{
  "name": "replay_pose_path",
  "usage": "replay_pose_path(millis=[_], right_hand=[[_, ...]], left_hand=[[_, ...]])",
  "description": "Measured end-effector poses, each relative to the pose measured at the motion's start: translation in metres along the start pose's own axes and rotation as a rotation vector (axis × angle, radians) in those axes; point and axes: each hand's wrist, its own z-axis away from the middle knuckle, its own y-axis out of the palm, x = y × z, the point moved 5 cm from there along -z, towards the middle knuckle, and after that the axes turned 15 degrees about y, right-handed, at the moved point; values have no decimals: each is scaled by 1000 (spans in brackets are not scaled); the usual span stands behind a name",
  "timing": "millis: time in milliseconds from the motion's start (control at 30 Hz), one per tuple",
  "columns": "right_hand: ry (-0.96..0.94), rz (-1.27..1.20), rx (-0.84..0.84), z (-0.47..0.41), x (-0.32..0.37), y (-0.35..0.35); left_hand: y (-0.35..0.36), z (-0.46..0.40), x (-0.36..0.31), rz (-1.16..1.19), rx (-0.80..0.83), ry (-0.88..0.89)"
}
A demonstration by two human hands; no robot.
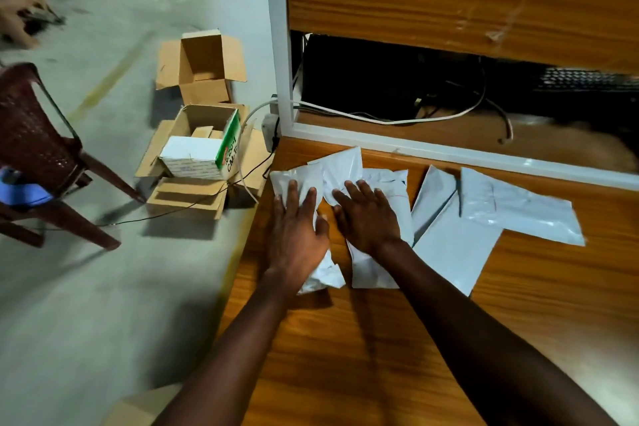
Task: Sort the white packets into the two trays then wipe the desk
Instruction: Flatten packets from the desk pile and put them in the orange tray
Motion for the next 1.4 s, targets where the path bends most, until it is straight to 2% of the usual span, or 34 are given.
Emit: replay_pose_path(millis=[100, 300, 433, 600, 867, 1133, 1400], right_hand=[[64, -102, -36, 9, -6, -20], [225, -282, -287, 79, -37, -74], [395, -358, -381, 143, -79, -82], [629, -409, -443, 235, -143, -81], [996, -434, -513, 410, -232, -56], [1265, -461, -560, 563, -303, -21], [1426, -504, -613, 636, -393, -4]], left_hand=[[-19, 7, -4, -33, -46, 57], [-43, 18, -41, 19, -156, 223], [-27, 22, -91, 104, -74, 341], [15, 50, -173, 185, 57, 568], [72, 154, -315, 157, 233, 849], [138, 255, -437, 164, 354, 1054], [210, 295, -539, 156, 464, 1187]])
